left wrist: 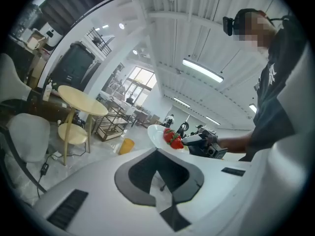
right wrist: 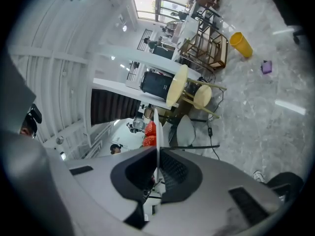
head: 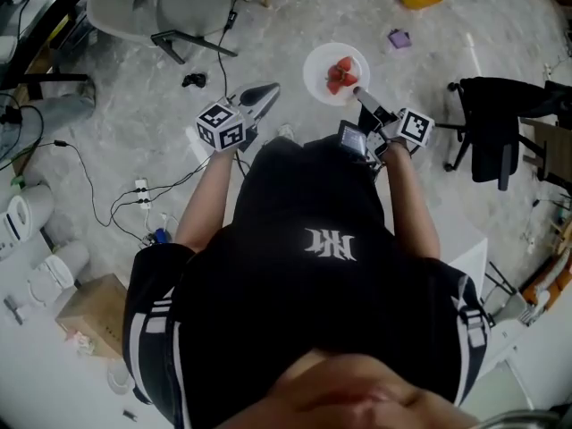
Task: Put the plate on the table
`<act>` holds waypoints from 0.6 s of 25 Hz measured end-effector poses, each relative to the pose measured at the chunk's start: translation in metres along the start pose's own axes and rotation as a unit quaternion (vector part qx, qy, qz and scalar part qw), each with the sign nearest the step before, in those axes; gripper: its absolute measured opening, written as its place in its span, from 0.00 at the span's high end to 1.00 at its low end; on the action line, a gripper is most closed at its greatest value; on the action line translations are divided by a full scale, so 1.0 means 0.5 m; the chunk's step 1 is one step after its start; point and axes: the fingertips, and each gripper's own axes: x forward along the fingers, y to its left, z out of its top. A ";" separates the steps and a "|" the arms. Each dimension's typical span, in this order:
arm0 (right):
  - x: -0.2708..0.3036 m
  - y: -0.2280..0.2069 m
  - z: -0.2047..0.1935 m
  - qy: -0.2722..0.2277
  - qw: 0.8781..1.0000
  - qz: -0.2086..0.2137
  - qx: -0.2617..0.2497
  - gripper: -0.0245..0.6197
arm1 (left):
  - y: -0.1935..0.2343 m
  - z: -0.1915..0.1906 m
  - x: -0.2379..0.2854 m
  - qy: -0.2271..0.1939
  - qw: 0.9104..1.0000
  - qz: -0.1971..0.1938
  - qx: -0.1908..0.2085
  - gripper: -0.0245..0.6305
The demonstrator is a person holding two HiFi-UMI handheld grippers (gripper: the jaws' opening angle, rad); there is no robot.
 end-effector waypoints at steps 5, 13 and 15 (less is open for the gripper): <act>0.034 -0.011 0.051 0.001 1.000 -0.003 0.018 0.94 | 0.050 0.025 0.015 -0.005 1.000 0.001 -0.009 0.95; 0.134 -0.055 0.197 0.030 0.999 0.014 0.019 0.94 | 0.155 0.100 0.105 0.006 1.000 0.025 -0.005 0.95; 0.168 -0.063 0.243 0.043 0.999 0.019 0.018 0.94 | 0.184 0.129 0.133 0.004 0.999 0.036 -0.009 0.95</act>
